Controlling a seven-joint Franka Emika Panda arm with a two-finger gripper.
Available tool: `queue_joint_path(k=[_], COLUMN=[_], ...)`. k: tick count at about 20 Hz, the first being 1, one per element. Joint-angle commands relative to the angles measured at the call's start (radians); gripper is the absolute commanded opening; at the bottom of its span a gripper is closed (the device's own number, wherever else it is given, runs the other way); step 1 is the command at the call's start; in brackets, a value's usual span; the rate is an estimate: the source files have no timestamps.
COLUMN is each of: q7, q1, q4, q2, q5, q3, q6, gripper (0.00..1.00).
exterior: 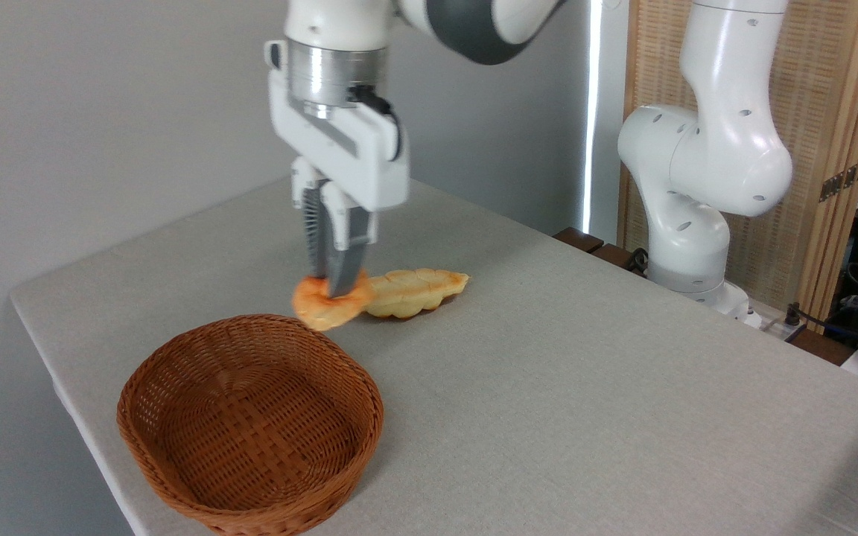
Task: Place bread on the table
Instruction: 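Lift the orange bun out of the basket and carry it beside the flat bread, then lower the bun onto the table and open the gripper to release it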
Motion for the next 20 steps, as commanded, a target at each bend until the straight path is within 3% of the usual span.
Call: queue_joint_path(k=[1, 4, 11, 12, 15, 17, 20], q7=[0.07, 0.087, 0.089, 0.089, 0.089, 0.089, 0.089], q1=[-0.011, -0.011, -0.016, -0.017, -0.023, -0.025, -0.023], q4=[-0.182, -0.249, -0.306, -0.312, -0.316, -0.316, -0.316], q2=[-0.158, -0.206, -0.204, -0.203, -0.201, -0.201, -0.199], q5=[-0.013, -0.011, -0.004, -0.002, -0.001, -0.001, -0.001], q3=[0.044, 0.071, 0.074, 0.073, 0.074, 0.073, 0.073], q6=[-0.036, -0.048, -0.062, -0.062, -0.062, -0.061, -0.061], gripper=[0.29, 0.29, 0.37, 0.41, 0.7, 0.71, 0.79])
